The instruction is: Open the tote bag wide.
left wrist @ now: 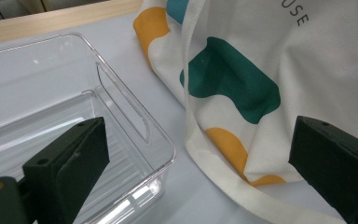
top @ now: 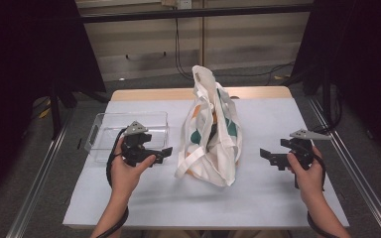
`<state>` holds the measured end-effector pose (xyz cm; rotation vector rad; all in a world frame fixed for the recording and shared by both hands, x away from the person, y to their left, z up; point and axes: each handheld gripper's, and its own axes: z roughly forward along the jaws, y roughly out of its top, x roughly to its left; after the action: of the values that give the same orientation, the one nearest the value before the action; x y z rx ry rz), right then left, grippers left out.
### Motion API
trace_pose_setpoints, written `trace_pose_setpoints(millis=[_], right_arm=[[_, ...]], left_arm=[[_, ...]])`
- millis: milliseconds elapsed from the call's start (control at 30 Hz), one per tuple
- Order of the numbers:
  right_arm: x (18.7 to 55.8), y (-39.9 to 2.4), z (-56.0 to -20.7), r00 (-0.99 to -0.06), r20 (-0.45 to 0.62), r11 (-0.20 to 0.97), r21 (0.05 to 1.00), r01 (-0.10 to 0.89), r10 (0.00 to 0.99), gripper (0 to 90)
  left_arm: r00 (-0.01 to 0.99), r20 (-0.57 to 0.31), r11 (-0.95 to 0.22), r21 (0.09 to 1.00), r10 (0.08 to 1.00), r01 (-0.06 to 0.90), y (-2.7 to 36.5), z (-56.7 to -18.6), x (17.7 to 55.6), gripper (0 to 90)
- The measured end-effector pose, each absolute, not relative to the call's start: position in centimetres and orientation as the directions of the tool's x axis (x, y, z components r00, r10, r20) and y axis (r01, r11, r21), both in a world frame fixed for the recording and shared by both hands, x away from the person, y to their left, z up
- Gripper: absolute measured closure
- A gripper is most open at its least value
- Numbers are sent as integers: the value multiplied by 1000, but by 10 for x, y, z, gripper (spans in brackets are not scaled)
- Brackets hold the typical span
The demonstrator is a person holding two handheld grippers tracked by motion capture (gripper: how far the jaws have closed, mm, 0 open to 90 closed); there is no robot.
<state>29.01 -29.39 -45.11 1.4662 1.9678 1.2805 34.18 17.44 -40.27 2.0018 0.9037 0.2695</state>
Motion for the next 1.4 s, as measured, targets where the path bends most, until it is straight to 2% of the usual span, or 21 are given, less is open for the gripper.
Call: trace_pose_setpoints(millis=[733,1400], right_arm=[[301,-278,-440,-420,196,68,842,536,886,20],[319,-266,-402,-406,195,45,858,512,893,24]], left_arm=[[697,-156,-294,826,700,481,180,-388,342,46],[720,-162,-293,837,675,463,147,-371,359,46]])
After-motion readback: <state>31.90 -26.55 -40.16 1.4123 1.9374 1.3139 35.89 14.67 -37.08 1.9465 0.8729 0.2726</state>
